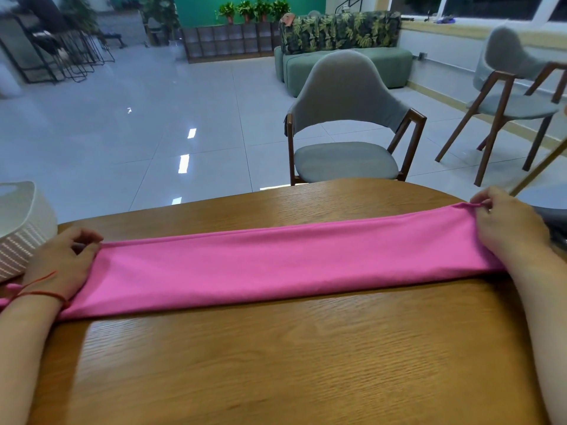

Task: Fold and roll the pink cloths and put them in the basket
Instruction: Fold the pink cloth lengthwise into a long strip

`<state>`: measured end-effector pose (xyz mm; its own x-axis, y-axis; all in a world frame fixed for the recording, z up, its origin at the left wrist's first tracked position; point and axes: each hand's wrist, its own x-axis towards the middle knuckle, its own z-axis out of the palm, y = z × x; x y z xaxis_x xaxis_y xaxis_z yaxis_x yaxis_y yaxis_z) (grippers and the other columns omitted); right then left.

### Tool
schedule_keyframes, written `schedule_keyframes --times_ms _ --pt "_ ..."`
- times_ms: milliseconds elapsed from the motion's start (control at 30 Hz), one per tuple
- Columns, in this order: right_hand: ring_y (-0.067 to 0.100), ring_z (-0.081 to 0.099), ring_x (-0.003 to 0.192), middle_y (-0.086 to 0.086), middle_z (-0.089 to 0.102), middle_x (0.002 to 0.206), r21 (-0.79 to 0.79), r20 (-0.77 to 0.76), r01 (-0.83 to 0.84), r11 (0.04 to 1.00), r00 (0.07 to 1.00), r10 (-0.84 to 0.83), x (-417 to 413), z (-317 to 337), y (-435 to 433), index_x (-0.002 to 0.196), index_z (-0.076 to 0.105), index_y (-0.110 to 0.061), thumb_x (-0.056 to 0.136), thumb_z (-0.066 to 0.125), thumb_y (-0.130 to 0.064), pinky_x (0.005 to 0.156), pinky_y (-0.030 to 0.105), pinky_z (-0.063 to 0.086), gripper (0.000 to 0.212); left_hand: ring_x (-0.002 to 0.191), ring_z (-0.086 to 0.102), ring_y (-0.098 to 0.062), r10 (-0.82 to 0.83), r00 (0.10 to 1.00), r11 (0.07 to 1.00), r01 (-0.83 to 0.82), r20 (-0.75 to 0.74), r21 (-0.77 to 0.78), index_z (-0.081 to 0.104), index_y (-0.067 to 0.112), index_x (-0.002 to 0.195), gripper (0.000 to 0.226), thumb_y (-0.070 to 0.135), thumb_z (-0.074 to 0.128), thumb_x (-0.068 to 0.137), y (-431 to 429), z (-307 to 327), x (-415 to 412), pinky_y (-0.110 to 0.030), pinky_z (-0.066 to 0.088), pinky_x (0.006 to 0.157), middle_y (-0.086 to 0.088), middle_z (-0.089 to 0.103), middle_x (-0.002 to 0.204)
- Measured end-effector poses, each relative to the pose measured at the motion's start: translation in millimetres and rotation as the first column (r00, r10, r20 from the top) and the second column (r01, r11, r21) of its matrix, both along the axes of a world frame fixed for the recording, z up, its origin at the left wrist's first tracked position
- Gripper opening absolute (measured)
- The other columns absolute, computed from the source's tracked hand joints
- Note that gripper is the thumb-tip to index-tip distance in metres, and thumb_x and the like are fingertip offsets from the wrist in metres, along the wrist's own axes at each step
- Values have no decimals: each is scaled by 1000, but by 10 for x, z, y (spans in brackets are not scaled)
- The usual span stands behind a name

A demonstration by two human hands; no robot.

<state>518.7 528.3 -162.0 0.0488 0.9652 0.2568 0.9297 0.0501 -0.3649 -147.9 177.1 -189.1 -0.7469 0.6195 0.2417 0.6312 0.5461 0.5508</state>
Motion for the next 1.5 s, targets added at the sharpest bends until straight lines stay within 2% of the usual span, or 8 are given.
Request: schedule_keyframes --times_ms 267,533,667,767,833,1200,1333,1500 --pt "32 53 92 14 64 117 10 16 31 999 999 -31 -36 -162 60 117 54 -30 113 37 -32 73 46 46 18 90 64 -35 31 999 997 -34 39 63 66 28 93 14 15 68 97 27 -36 -3 -54 53 91 -9 70 94" --pt "45 58 112 18 57 127 24 228 78 997 970 -81 -105 -105 -12 137 56 -27 109 44 -40 78 54 54 33 107 59 -41 -134 944 947 32 -302 -319 71 21 100 22 5 56 95 191 113 107 -55 49 99 -17 69 113" --pt "34 51 133 5 56 145 -62 302 -208 976 928 217 -500 -2 -241 143 57 -37 106 39 -50 107 57 45 43 105 64 -33 -286 914 911 166 -287 -378 68 24 106 23 33 47 101 467 242 702 -45 50 93 -9 71 113" --pt "19 47 141 -6 55 150 -205 76 -623 754 758 647 -1121 43 -682 143 62 -35 109 47 -47 116 35 34 39 97 63 -28 -476 861 865 421 -180 -273 66 24 105 27 41 49 95 778 176 1322 -45 53 89 -3 68 105" --pt "14 39 149 -12 45 161 -228 109 -749 623 616 780 -1490 -21 -931 153 53 -39 109 46 -49 122 35 29 45 96 63 -25 -498 845 860 453 -195 -234 66 25 103 13 32 58 96 936 129 1471 -45 54 87 1 68 103" --pt "17 -5 164 -19 -4 177 -376 201 -664 647 623 756 -1769 -140 -1120 167 4 -51 109 19 -63 130 59 0 61 104 60 -32 -384 870 914 310 -308 -263 63 22 103 12 30 54 102 1076 221 1469 -46 48 87 -6 66 108" --pt "17 2 164 -11 3 178 -344 169 -704 622 605 778 -2111 -43 -1436 170 10 -38 110 22 -54 130 60 5 63 115 61 -28 -594 789 801 561 -159 -209 65 21 126 43 44 39 100 1142 223 2358 -46 48 101 -6 69 124" --pt "14 -9 164 -11 -8 178 -361 180 -702 614 593 785 -2086 -142 -1501 170 2 -40 104 23 -50 130 52 -3 70 161 6 -17 -595 800 712 481 -76 -512 11 38 166 58 51 16 109 1048 52 2564 -55 12 129 15 6 173"
